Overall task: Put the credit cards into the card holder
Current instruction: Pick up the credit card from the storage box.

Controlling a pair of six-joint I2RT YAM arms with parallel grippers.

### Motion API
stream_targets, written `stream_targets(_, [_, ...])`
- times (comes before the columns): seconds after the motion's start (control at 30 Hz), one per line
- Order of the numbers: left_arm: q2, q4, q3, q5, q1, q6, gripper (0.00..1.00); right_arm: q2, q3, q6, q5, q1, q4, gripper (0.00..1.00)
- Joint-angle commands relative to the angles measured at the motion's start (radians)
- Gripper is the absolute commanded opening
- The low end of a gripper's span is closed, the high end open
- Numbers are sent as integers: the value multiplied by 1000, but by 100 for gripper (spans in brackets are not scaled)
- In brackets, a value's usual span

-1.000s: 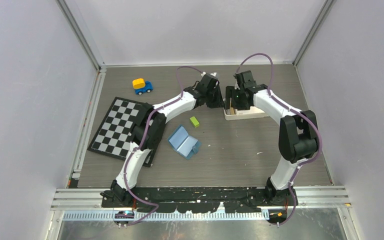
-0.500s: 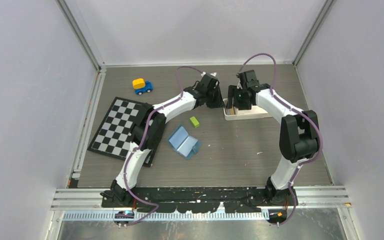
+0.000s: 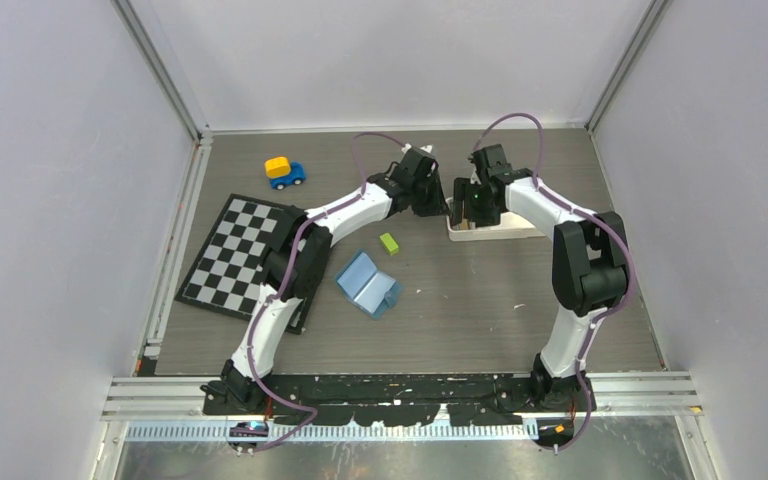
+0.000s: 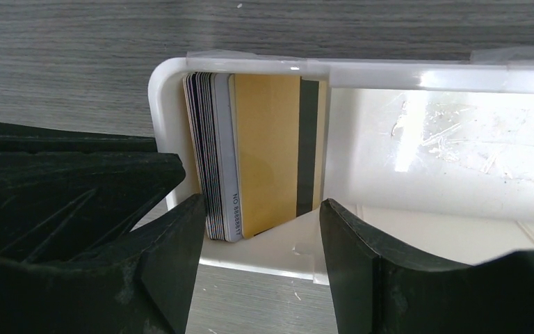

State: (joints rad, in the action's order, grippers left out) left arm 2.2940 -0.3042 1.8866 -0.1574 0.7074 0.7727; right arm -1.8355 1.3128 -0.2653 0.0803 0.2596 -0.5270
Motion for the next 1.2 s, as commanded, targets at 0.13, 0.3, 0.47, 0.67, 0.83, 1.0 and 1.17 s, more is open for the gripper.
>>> stream_targets(0.13, [-43,-26,-10,19,-2,-39,3,12,31,-6,-210,15,-21,63])
stream_targets(0.3, [-44,-29,-11,26,-2,-41,2,59,17,-22,-288,15,-19,62])
stream_targets(0.47, [-43,-32,-12,30,-2,-42,3,77,13,-35,-361,14,-28,61])
stream_targets(0.67, [-47,-31,-12,29,-2,-42,3,84,14,-41,-379,12,-40,61])
stream_targets(0.83, [-55,-28,-19,29,-2,-41,3,112,24,-46,-365,12,-57,62])
stream_targets(1.0, [-60,-21,-24,25,-2,-39,3,143,33,-44,-266,12,-55,65])
stream_targets(1.17, [-61,-15,-25,21,-2,-38,3,135,44,-37,-205,18,-51,66])
